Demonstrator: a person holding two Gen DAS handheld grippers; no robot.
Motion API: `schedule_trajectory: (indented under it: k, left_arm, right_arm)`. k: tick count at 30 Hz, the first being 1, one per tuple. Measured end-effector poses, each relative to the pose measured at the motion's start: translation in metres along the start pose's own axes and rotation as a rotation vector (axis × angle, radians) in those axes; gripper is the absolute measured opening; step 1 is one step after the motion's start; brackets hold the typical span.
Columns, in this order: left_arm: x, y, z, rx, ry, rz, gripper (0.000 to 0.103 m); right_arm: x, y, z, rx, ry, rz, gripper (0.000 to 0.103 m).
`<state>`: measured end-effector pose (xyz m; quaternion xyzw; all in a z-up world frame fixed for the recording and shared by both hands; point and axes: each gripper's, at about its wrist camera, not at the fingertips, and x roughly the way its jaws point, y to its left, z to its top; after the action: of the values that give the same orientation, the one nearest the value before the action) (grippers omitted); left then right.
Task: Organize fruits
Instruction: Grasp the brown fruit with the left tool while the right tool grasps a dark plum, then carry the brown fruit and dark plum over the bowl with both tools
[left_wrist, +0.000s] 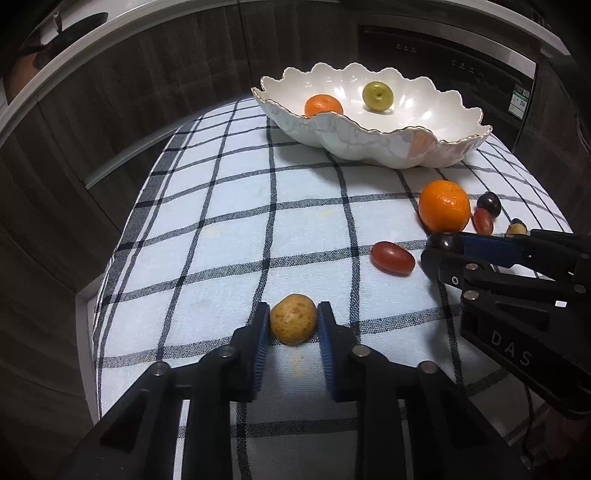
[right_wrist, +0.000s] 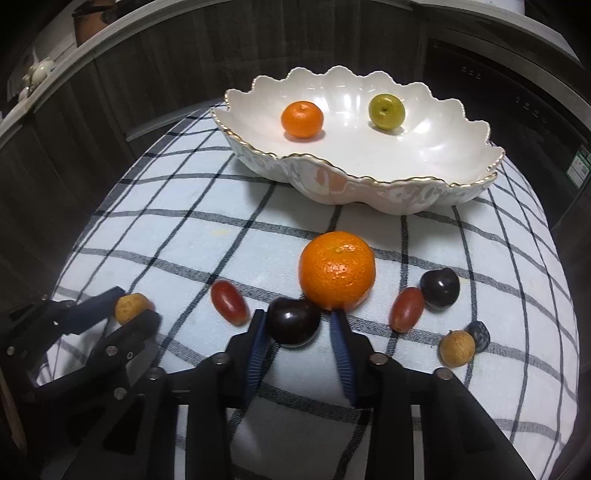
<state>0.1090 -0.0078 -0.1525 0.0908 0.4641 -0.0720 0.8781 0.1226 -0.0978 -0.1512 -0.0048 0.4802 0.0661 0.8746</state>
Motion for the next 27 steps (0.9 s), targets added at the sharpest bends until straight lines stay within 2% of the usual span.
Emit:
schedule_trajectory:
  k: [7, 16, 27]
  left_arm:
    - [-0.004, 0.004, 0.003, -0.016, 0.008, -0.006, 0.026]
    - [-0.024, 0.003, 0.018, -0.008, -0.025, 0.004, 0.026]
    - [-0.039, 0.004, 0.055, 0.001, -0.074, 0.005, 0.026]
  right_arm:
    - [-0.009, 0.001, 0.003, -0.006, -0.014, 0.010, 0.030]
    - [-0.033, -0.002, 0.013, 0.000, -0.048, 0.008, 0.030]
    - [-0.057, -0.017, 0.032, 0.031, -0.088, -0.012, 0.030]
